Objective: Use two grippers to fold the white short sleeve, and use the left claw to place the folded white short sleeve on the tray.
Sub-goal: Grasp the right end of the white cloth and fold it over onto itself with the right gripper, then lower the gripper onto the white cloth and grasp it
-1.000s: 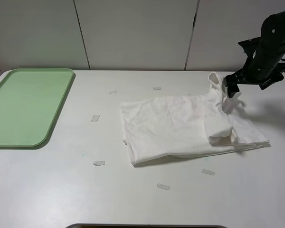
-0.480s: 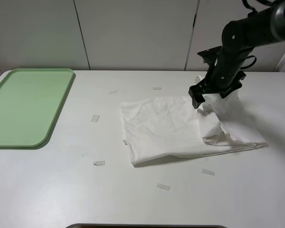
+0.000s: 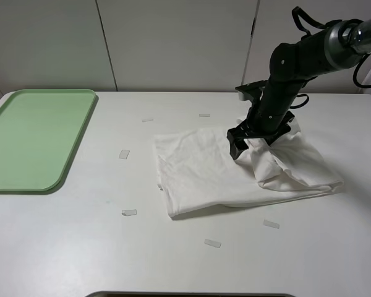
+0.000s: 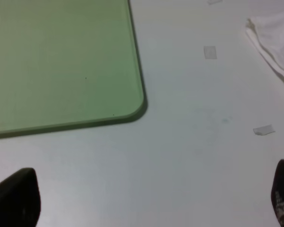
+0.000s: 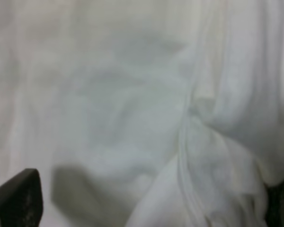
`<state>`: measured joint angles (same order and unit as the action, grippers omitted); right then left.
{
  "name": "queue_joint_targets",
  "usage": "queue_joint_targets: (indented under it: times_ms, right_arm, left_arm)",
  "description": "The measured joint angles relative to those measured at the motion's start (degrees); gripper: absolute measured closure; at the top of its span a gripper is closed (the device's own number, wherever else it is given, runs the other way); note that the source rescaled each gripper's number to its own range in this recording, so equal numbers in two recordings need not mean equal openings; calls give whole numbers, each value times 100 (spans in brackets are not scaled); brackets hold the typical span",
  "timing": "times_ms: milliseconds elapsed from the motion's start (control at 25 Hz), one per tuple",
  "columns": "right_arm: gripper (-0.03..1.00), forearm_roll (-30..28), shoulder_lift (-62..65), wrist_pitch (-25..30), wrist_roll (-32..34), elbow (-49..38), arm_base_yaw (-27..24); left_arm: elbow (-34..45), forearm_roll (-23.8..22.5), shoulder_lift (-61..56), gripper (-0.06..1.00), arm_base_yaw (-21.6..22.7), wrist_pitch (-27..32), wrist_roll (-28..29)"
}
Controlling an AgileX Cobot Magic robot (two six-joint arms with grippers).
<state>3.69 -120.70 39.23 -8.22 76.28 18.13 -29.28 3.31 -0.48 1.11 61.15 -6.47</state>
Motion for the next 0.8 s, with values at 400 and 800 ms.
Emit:
queue_joint_targets:
  times_ms: [400,800]
  right_arm:
    - [-3,434,785,573,-398,0,0]
    - [-3,458,2536,1446,-399,-5,26]
  left_arm:
    - [0,0,0,-3,0,0,0]
    - [0,0,0,-3,0,0,0]
